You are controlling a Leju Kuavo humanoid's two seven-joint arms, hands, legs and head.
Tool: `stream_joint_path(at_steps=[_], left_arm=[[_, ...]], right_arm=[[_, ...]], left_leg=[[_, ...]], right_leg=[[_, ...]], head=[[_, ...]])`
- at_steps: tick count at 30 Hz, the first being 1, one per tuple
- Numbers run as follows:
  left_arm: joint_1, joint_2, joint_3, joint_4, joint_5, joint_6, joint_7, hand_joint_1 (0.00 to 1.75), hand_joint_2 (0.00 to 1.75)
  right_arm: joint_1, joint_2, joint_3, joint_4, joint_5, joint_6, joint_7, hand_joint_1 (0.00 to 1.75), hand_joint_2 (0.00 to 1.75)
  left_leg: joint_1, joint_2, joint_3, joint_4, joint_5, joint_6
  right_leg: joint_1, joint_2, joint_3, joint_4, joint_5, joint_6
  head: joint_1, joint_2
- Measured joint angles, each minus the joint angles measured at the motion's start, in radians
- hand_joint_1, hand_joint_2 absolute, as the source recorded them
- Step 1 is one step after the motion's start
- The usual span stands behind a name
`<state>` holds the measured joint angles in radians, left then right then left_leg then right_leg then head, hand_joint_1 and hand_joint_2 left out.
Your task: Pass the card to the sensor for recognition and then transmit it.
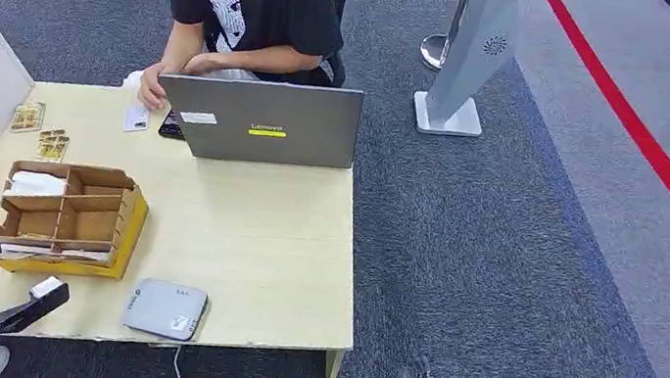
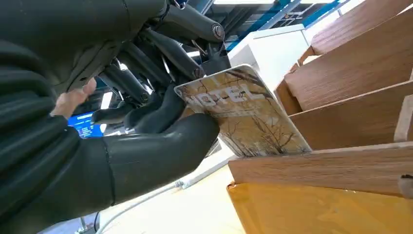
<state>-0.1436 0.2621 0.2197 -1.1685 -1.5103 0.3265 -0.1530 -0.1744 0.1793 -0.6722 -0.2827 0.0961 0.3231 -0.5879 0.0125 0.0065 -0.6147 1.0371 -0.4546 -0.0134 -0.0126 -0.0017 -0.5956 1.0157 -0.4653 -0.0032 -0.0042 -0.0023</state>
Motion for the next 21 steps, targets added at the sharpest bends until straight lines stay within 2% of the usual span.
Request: stream_joint_path(at_steps=[13,17,21], left_arm=[[0.001,-0.001,0.000,-0.016,0.002,0.020,0.005,1.75,1.75],[-0.002,0.000,0.000,-0.096,0.024,0.016,0.006,1.75,1.75],[-0.051,0.025,0.000,-0.208,0.057,-0.059,0.000,1.75,1.75]], right_arm=[[0.000,0.000,-0.001,0.000,0.005,0.000,-0.001,0.00,1.75],[0.001,0.000,-0.002,0.000,0.011,0.000,-0.001,0.00,1.75],[0.000,0.000,-0.003,0.000,0.023,-0.001,0.002,0.00,1.75]], left_leg=[[0.000,0.000,0.000,0.000,0.000,0.000],[0.000,0.000,0.000,0.000,0.000,0.000],[0.000,-0.001,0.000,0.000,0.000,0.000]], right_leg=[[0.000,0.000,0.000,0.000,0.000,0.000],[0.000,0.000,0.000,0.000,0.000,0.000],[0.000,-0.001,0.000,0.000,0.000,0.000]], head=[[0.000,0.000],[0.000,0.000],[0.000,0.000]])
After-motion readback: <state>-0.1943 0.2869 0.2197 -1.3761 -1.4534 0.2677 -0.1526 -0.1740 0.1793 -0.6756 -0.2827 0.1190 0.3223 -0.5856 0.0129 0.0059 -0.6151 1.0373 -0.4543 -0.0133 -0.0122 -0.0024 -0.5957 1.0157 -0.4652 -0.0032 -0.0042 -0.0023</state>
